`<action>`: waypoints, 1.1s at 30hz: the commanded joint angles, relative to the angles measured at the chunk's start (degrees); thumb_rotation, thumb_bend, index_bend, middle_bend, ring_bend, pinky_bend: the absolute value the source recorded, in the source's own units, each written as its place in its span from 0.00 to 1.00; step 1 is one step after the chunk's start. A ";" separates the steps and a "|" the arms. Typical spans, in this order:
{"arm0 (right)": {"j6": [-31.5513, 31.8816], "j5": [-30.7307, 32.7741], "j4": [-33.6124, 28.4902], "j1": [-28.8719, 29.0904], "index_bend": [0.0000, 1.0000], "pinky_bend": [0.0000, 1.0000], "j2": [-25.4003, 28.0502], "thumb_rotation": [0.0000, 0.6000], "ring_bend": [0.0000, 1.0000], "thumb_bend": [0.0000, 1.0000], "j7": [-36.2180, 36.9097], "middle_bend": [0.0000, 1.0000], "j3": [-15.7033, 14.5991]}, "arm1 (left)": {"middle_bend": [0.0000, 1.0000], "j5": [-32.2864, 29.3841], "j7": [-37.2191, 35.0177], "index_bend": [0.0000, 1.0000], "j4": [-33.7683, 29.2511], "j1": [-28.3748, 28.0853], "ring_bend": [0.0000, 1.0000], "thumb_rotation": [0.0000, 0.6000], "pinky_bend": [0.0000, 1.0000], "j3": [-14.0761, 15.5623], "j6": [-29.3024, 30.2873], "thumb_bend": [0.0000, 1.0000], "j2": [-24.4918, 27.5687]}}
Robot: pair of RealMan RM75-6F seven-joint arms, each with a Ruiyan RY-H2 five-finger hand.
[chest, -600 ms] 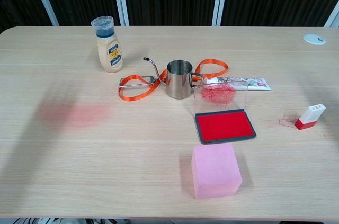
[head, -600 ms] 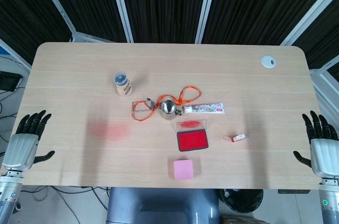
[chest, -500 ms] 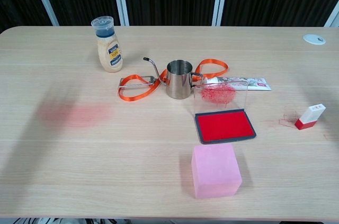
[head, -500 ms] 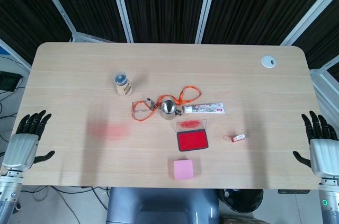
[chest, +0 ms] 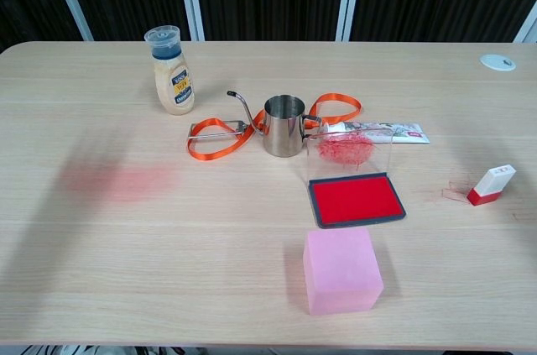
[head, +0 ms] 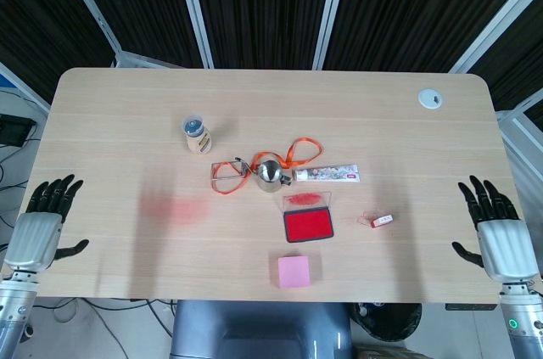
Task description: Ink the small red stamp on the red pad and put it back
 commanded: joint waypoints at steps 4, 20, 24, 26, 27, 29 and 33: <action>-5.99 1.36 -0.31 3.92 0.13 0.23 -1.06 1.00 0.08 0.14 -4.20 0.13 0.91 | 0.00 0.57 -1.27 0.00 0.12 -0.02 0.00 1.00 0.00 -0.03 0.34 0.04 0.24; -21.49 9.00 7.67 13.34 0.39 0.29 -12.74 1.00 0.27 0.27 -14.35 0.36 1.80 | 0.00 -0.27 -3.20 0.00 -0.95 -0.40 0.00 1.00 0.00 0.19 -1.32 0.04 1.43; -22.59 10.43 9.81 14.32 0.40 0.30 -14.98 1.00 0.28 0.29 -14.72 0.37 2.15 | 0.00 -0.57 -3.41 0.00 -1.13 -0.53 0.00 1.00 0.00 0.19 -1.74 0.04 1.60; -23.15 11.16 10.70 14.78 0.41 0.30 -15.96 1.00 0.28 0.29 -14.61 0.37 2.36 | 0.00 -0.71 -3.51 0.00 -1.22 -0.59 0.00 1.00 0.00 0.19 -1.93 0.04 1.68; -23.33 11.46 11.18 15.00 0.41 0.30 -16.46 1.00 0.28 0.29 -14.60 0.37 2.44 | 0.00 -0.80 -3.58 0.00 -1.26 -0.63 0.00 1.00 0.00 0.17 -2.03 0.04 1.72; -23.62 11.96 12.08 15.39 0.41 0.30 -17.41 1.00 0.28 0.29 -14.69 0.37 2.43 | 0.00 -0.97 -3.74 0.00 -1.38 -0.66 0.00 1.00 0.00 0.17 -2.20 0.04 1.81; -24.09 12.78 13.07 15.70 0.42 0.30 -18.57 1.00 0.28 0.29 -14.89 0.37 2.08 | 0.00 -1.07 -3.87 0.00 -1.52 -0.72 0.00 1.00 0.00 0.20 -2.37 0.04 1.94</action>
